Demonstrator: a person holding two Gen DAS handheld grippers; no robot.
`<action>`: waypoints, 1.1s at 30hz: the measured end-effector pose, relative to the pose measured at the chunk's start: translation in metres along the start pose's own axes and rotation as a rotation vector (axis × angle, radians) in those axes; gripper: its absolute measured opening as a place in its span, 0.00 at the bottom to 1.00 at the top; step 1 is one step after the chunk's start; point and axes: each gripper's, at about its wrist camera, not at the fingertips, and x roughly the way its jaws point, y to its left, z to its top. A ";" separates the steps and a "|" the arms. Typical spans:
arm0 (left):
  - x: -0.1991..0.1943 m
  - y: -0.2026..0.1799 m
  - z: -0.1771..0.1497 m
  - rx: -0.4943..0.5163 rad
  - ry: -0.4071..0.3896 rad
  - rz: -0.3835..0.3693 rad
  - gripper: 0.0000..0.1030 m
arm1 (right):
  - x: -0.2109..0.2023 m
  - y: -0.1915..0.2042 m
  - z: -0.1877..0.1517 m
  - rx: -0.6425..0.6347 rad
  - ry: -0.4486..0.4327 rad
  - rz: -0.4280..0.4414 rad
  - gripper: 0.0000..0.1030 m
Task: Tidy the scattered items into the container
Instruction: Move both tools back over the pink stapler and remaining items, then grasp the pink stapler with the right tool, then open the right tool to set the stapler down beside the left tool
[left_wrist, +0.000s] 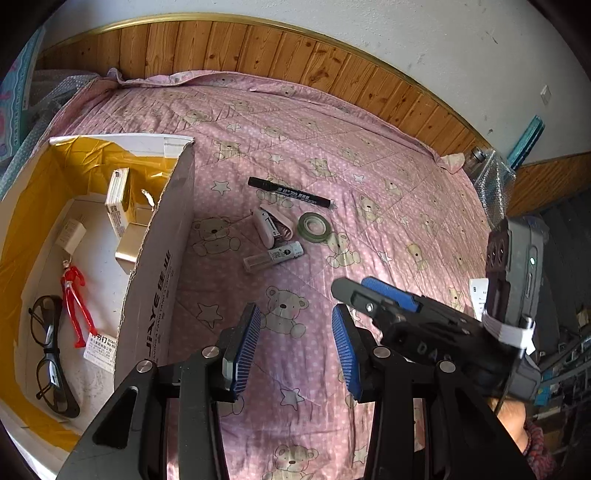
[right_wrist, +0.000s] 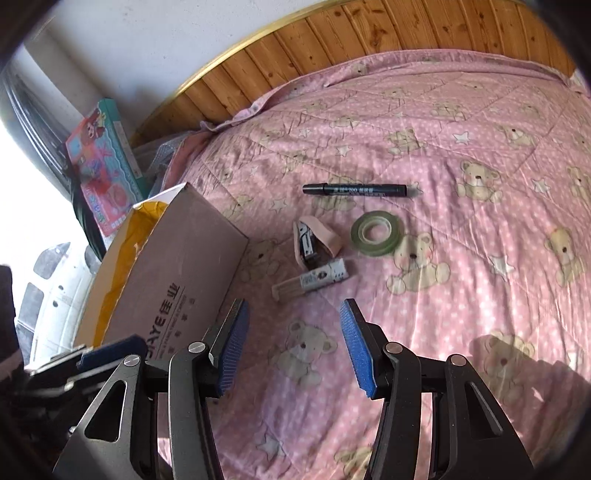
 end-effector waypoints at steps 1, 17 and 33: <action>0.002 0.004 -0.001 -0.012 0.005 -0.001 0.41 | 0.012 -0.003 0.009 0.002 0.006 0.002 0.53; 0.006 0.026 0.003 -0.093 0.029 -0.051 0.41 | 0.125 0.024 0.030 -0.291 0.104 -0.083 0.49; -0.017 0.038 0.001 -0.131 -0.042 -0.053 0.43 | 0.038 0.072 -0.075 -0.686 0.057 -0.185 0.46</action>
